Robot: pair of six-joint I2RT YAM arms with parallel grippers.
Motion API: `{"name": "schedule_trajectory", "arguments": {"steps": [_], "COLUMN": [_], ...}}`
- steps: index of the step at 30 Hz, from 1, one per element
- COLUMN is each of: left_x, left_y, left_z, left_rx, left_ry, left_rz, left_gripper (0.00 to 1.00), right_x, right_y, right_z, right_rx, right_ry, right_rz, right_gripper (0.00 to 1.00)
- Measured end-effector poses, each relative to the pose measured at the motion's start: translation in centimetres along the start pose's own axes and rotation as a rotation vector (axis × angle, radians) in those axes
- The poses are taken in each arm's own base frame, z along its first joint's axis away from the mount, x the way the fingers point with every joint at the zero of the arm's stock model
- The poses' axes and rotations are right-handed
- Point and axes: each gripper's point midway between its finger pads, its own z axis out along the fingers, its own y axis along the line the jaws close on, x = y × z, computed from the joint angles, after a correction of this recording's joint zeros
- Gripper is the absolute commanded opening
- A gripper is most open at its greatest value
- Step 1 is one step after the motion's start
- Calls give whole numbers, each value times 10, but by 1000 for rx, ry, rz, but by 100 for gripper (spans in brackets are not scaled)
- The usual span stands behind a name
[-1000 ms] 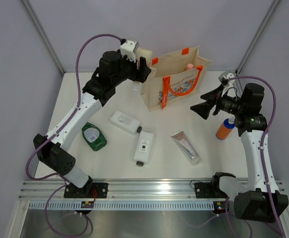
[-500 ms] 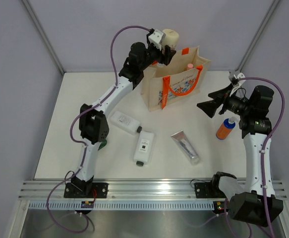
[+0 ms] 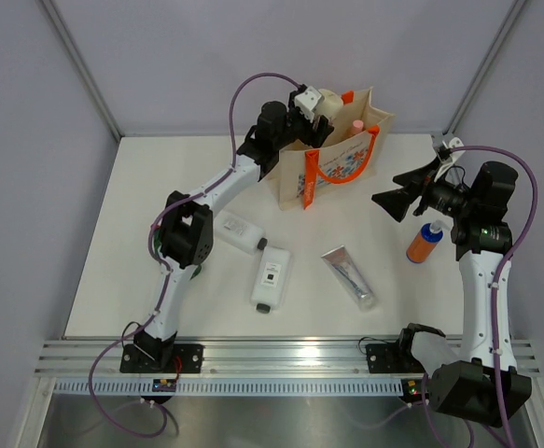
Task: Place the personal care products into the canvas bag
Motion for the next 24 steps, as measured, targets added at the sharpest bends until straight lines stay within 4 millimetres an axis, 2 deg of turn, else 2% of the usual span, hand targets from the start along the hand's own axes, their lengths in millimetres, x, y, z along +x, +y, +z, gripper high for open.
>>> {"name": "schedule_trajectory", "arguments": {"steps": [4,5,8,11,15,20,24], "left_x": [2,2,3,5,11,32,39], "left_y": [-1,-1,-4,-9,-31,-61,-69], "left_z": [-4,-4,-3,-3,-1,-4,-4], "left_rx": [2,3,11,20,71,159,190], "left_ry": [11,12,18,40,95,180,204], "left_rz": [41,51,83,158,275,405,511], "left_gripper": [27,25,9,5,6,7,8], "right_x": [0,1,2,2,3,2,3], "right_y": [0,-1,-2,-4,-4,-4,-4], "right_z": [0,0,1,1,1,1,1], "right_rx": [0,1,1,3,2,-1,-1], "right_ry": [1,1,4,5,6,5,5], "right_rz": [2,4,9,14,16,19,22], "right_gripper": [99,99,99,100,100,100,99]}}
